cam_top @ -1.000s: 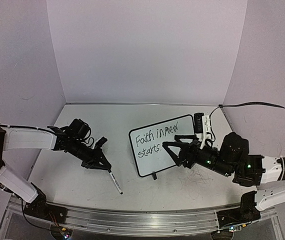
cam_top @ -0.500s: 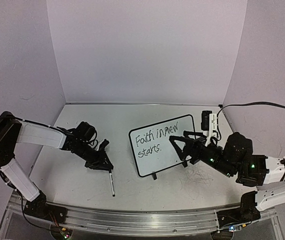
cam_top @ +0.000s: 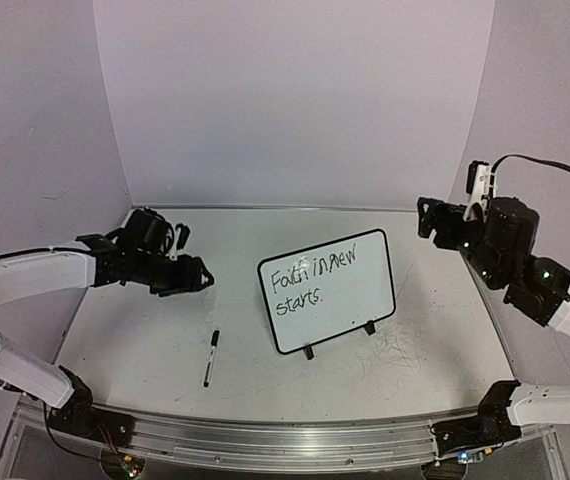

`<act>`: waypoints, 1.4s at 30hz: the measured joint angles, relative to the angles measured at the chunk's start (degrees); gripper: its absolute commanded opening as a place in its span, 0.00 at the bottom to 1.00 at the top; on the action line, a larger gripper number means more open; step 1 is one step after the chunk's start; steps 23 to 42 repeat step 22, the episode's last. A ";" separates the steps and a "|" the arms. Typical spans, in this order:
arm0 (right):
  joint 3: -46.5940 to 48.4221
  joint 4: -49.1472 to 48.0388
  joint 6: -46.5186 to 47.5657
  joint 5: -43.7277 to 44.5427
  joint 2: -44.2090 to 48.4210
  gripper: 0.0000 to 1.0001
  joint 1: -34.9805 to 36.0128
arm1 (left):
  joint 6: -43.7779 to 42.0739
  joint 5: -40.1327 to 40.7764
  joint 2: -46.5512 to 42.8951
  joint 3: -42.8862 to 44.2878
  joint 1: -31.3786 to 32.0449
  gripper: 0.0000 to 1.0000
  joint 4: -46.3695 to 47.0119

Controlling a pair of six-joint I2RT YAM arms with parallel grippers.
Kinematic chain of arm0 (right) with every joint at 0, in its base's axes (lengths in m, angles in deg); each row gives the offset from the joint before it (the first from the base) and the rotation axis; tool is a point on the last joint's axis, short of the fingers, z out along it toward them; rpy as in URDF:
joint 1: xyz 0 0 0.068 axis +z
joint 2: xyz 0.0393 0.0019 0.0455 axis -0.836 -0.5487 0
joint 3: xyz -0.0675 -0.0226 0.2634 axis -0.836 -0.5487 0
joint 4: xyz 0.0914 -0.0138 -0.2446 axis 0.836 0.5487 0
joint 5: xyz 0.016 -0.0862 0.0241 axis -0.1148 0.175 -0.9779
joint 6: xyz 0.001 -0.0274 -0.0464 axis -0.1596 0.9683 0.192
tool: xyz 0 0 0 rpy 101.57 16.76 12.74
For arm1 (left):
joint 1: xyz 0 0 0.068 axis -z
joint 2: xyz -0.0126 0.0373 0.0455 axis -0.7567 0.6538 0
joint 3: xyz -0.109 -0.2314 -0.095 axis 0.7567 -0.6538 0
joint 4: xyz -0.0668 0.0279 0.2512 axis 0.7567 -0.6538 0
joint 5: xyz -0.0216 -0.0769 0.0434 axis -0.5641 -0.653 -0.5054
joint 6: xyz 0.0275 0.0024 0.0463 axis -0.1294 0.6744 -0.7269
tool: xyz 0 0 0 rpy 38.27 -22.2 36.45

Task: Write a sentence on the whiteboard
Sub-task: Reset both arms

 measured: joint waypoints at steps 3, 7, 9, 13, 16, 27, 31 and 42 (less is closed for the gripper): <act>3.50 2.00 1.58 -0.19 -0.30 0.98 -3.50 | -1.53 4.07 -6.77 5.38 0.00 0.82 -0.86; 7.02 4.55 3.38 0.00 0.48 0.98 -5.20 | -4.91 8.70 -14.72 14.76 0.00 0.87 0.34; 8.64 5.76 4.20 0.20 1.52 0.98 -5.22 | -6.71 10.13 -17.23 18.90 0.00 0.89 1.11; 11.36 6.33 5.87 1.58 5.27 0.98 -5.19 | -10.38 11.96 -20.83 24.46 0.00 0.93 2.42; 12.52 6.34 6.73 2.75 8.41 0.98 -5.19 | -12.35 12.89 -22.26 26.12 0.00 0.95 2.46; 13.44 6.31 7.07 4.00 11.80 0.98 -5.22 | -13.89 13.76 -22.98 26.24 0.00 0.97 2.24; 13.44 6.31 7.07 4.00 11.80 0.98 -5.22 | -13.89 13.76 -22.98 26.24 0.00 0.97 2.24; 13.44 6.31 7.07 4.00 11.80 0.98 -5.22 | -13.89 13.76 -22.98 26.24 0.00 0.97 2.24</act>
